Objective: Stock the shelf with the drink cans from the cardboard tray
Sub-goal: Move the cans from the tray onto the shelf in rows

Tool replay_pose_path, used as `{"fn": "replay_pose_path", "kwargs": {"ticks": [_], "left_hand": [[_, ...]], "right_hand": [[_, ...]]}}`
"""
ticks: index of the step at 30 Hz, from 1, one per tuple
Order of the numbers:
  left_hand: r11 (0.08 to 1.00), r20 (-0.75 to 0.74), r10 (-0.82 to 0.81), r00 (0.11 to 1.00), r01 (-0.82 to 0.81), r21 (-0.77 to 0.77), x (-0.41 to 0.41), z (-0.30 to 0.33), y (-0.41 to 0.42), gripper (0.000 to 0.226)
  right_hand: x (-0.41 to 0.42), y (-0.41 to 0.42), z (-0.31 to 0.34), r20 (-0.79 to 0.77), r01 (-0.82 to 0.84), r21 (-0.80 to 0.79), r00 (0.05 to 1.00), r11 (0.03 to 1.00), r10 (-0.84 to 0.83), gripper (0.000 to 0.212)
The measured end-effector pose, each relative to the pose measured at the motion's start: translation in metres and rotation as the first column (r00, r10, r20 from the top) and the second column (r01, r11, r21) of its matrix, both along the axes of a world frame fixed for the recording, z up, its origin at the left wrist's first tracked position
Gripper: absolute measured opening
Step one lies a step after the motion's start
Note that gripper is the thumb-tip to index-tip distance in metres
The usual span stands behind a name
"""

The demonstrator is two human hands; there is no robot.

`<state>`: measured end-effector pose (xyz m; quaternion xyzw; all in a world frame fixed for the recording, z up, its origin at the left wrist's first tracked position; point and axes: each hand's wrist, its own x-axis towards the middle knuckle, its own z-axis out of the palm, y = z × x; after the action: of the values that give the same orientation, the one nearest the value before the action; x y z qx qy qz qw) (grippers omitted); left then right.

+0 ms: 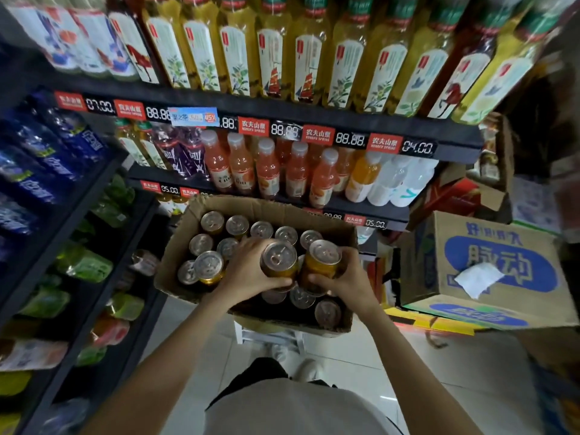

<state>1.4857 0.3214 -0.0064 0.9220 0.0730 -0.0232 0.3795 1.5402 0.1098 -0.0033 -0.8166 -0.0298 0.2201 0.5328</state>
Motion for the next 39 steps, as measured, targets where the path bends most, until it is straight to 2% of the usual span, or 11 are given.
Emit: {"fn": "replay_pose_path", "kwargs": {"ticks": [2, 4, 6, 9, 13, 16, 20, 27, 30, 34, 39], "left_hand": [[0.935, -0.03, 0.098, 0.995, -0.102, -0.339, 0.009, 0.026, -0.004, 0.073], [0.807, -0.073, 0.156, 0.985, -0.17, -0.566, 0.02, 0.051, -0.008, 0.083], [0.721, -0.05, 0.176, 0.983, -0.163, -0.673, 0.032, 0.073, -0.009, 0.092], [0.685, 0.022, 0.176, 0.984, -0.107, -0.721, 0.05, 0.106, -0.009, 0.091], [0.737, 0.142, 0.139, 0.98, -0.006, -0.676, 0.077, 0.161, -0.002, 0.08], [0.757, 0.262, 0.087, 0.961, 0.107, -0.644, 0.097, 0.208, 0.002, 0.054], [0.736, 0.397, 0.092, 0.913, 0.207, -0.645, 0.124, 0.267, 0.003, 0.018], [0.795, 0.61, 0.025, 0.792, 0.354, -0.492, 0.172, 0.373, 0.002, 0.024], [0.873, 0.677, 0.014, 0.736, 0.321, -0.367, 0.202, 0.404, -0.004, 0.022], [0.977, 0.736, 0.046, 0.676, 0.124, -0.174, 0.254, 0.423, -0.012, 0.052], [0.988, 0.726, 0.114, 0.678, -0.154, -0.01, 0.32, 0.43, -0.012, 0.069]], "right_hand": [[0.006, -0.003, 0.027, -0.074, 0.071, 0.174, 0.996, 0.982, -0.059, 0.065], [0.012, -0.003, 0.051, -0.171, 0.127, 0.335, 0.983, 0.933, -0.073, 0.048], [0.018, -0.002, 0.07, -0.223, 0.161, 0.434, 0.973, 0.887, -0.068, 0.037], [0.031, -0.001, 0.096, -0.205, 0.176, 0.498, 0.975, 0.849, -0.081, 0.046], [0.052, -0.003, 0.149, -0.044, 0.133, 0.488, 0.991, 0.862, -0.128, 0.06], [0.069, -0.006, 0.204, 0.148, 0.052, 0.467, 0.98, 0.883, -0.136, 0.042], [0.091, -0.008, 0.274, 0.302, 0.026, 0.48, 0.934, 0.877, -0.193, 0.037], [0.142, -0.008, 0.363, 0.496, -0.023, 0.471, 0.834, 0.882, -0.243, 0.038], [0.176, -0.006, 0.392, 0.546, 0.0, 0.454, 0.79, 0.891, -0.278, 0.036], [0.228, 0.001, 0.42, 0.593, -0.024, 0.382, 0.773, 0.924, -0.226, 0.042], [0.297, 0.018, 0.433, 0.64, -0.001, 0.235, 0.753, 0.972, -0.154, 0.061]]}}
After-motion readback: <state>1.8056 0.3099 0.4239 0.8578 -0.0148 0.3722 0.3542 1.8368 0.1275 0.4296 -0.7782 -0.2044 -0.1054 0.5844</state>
